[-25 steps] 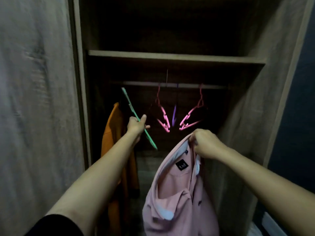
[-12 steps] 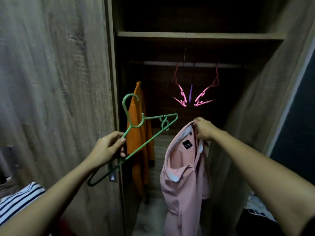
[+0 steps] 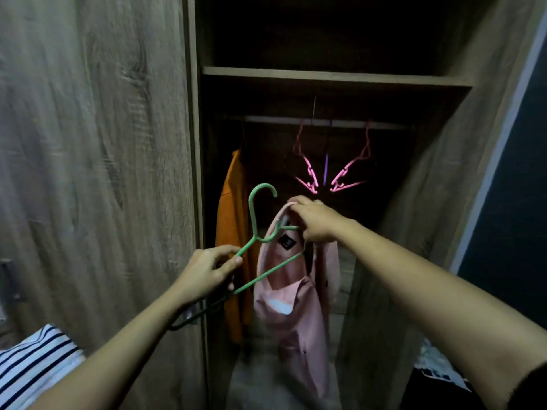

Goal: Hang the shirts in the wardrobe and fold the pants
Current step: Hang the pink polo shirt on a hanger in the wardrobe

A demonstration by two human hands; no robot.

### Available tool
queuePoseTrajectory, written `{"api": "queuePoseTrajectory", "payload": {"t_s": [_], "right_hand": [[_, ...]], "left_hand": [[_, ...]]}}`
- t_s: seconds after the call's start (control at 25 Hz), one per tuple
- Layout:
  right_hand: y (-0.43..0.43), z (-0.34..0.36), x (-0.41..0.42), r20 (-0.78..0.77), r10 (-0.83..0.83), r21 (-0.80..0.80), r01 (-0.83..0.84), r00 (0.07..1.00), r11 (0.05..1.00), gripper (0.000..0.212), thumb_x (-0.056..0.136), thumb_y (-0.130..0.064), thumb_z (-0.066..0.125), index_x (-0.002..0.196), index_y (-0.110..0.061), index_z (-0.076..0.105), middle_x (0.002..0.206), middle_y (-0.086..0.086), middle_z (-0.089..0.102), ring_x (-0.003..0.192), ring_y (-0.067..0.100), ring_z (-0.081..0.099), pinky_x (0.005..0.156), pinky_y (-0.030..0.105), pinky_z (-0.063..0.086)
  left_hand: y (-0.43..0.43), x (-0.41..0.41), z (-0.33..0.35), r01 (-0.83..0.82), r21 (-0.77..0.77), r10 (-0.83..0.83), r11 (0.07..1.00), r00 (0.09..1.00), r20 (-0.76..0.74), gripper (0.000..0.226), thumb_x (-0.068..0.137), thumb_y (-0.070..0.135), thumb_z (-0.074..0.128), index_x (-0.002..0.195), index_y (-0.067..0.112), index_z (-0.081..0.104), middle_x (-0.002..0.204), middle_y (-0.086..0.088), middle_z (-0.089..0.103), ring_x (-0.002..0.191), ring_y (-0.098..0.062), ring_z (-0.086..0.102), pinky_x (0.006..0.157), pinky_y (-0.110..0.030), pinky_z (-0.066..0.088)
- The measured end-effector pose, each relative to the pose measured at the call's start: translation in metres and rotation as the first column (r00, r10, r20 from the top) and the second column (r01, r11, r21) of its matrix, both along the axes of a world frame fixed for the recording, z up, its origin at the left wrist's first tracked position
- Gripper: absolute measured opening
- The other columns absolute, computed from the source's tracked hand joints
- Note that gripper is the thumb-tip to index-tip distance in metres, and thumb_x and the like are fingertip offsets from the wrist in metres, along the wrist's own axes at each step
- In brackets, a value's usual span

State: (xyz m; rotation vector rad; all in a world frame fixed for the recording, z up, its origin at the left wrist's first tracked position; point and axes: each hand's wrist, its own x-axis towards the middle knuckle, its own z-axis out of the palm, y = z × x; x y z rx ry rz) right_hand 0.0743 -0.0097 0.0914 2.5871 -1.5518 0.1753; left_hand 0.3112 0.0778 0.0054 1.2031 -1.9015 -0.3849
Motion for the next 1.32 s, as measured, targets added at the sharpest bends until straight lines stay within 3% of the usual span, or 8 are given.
{"api": "queuePoseTrajectory", "payload": {"t_s": [0.16,0.32,0.44,0.6,0.8,1.04,1.2,1.32], "right_hand": [[0.021,0.022,0.018,0.145,0.351,-0.038,-0.349,0.925,0.936,0.056,0.072,-0.022,0.064,0.126,-0.021,0.050,0.130,-0.002,0.054,0.111,0.021,0.054,0.095,0.035,0.045],[0.019,0.048,-0.009,0.116,0.253,-0.347,-0.200,0.961,0.916,0.043,0.084,-0.060,0.031,0.105,-0.034,0.058,0.102,-0.008,0.068,0.103,0.019,0.058,0.082,0.036,0.039],[0.015,0.060,-0.013,-0.028,0.197,-0.390,-0.192,0.980,0.901,0.039,0.092,-0.057,0.035,0.085,-0.024,0.056,0.081,0.000,0.064,0.090,0.027,0.062,0.064,0.030,0.033],[0.014,0.057,-0.015,0.116,0.221,-0.430,-0.151,0.968,0.890,0.036,0.091,-0.053,0.042,0.074,-0.022,0.048,0.066,-0.006,0.050,0.082,0.029,0.062,0.061,0.031,0.035],[0.015,0.057,-0.035,0.166,0.206,-0.475,-0.105,0.964,0.874,0.038,0.092,-0.051,0.043,0.079,-0.017,0.052,0.070,-0.002,0.056,0.081,0.030,0.062,0.059,0.032,0.035],[0.022,0.046,-0.068,0.276,0.165,-0.485,-0.011,0.947,0.875,0.037,0.084,-0.059,0.033,0.072,-0.025,0.043,0.067,-0.009,0.049,0.079,0.028,0.061,0.060,0.030,0.031],[0.026,0.038,-0.100,0.303,0.139,-0.501,0.034,0.943,0.865,0.055,0.078,-0.068,0.027,0.080,-0.020,0.054,0.068,-0.008,0.052,0.078,0.026,0.061,0.060,0.029,0.032],[0.031,0.026,-0.109,0.201,0.080,-0.454,0.020,0.976,0.891,0.044,0.087,-0.060,0.041,0.080,-0.020,0.055,0.078,0.000,0.063,0.082,0.027,0.063,0.060,0.030,0.033]], "left_hand": [[-0.016,-0.014,-0.010,-0.123,-0.216,0.099,0.969,0.988,-0.116,0.026,0.086,0.037,0.055,0.098,0.020,0.070,0.067,0.024,0.067,0.067,0.013,0.063,0.064,-0.010,0.044],[-0.020,-0.002,0.004,-0.156,-0.356,0.076,0.921,0.971,-0.228,0.039,0.082,0.043,0.052,0.097,0.013,0.072,0.075,0.038,0.064,0.068,0.015,0.062,0.064,-0.008,0.046],[-0.025,0.000,0.025,-0.293,-0.434,0.206,0.852,0.949,-0.238,0.043,0.083,0.045,0.052,0.103,0.012,0.071,0.094,0.019,0.070,0.088,-0.007,0.067,0.077,-0.020,0.046],[-0.021,-0.024,-0.003,-0.572,-0.615,0.581,0.542,0.784,-0.218,0.027,0.080,0.029,0.059,0.107,0.025,0.060,0.122,-0.007,0.042,0.108,-0.029,0.042,0.089,-0.043,0.034],[-0.029,-0.045,-0.067,-0.611,-0.283,0.645,0.740,0.763,0.039,0.038,0.066,0.025,0.068,0.100,0.040,0.065,0.148,0.001,0.018,0.114,-0.029,0.028,0.087,-0.059,0.035],[-0.035,-0.046,-0.073,-0.582,-0.419,0.646,0.697,0.763,0.016,0.043,0.072,0.031,0.073,0.112,0.038,0.062,0.143,-0.012,0.023,0.118,-0.037,0.029,0.088,-0.061,0.038],[-0.046,-0.032,-0.074,-0.427,-0.253,0.456,0.868,0.887,0.067,0.035,0.075,0.033,0.051,0.104,0.029,0.069,0.110,-0.012,0.055,0.100,-0.035,0.054,0.077,-0.038,0.047],[-0.059,-0.008,-0.063,-0.149,0.118,0.148,0.982,0.989,0.018,0.019,0.078,0.017,0.064,0.089,0.026,0.075,0.090,0.006,0.071,0.082,-0.002,0.063,0.070,-0.010,0.045]]}}
